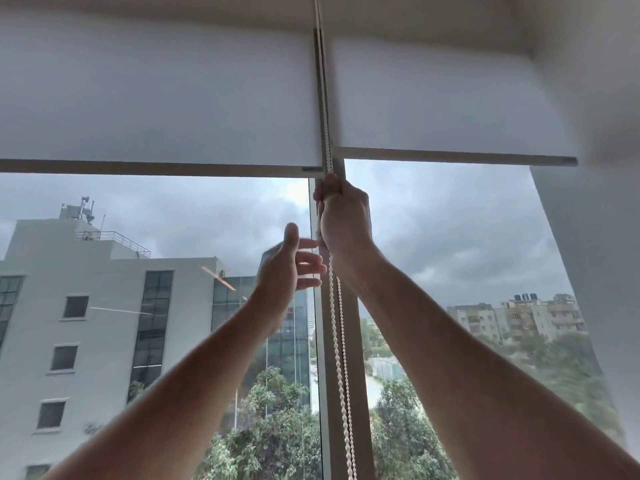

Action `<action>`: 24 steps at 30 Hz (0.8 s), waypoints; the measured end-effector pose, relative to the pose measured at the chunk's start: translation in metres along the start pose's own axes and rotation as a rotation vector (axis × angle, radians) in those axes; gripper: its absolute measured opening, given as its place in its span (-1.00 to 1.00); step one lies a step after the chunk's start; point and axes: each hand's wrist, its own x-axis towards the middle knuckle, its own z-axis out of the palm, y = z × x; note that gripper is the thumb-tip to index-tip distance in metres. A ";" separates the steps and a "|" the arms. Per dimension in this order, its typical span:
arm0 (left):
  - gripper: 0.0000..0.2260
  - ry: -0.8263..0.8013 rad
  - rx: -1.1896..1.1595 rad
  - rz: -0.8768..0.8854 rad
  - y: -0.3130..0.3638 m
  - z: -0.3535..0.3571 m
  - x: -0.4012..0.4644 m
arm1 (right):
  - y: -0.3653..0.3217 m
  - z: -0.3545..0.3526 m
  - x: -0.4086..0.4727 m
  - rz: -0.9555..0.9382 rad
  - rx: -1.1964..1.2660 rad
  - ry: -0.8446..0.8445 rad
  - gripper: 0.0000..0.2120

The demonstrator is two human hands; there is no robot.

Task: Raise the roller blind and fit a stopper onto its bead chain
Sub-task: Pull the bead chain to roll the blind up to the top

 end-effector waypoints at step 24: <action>-0.61 0.195 0.085 0.184 0.046 0.060 0.003 | 0.044 -0.056 -0.027 0.174 0.118 -0.203 -0.42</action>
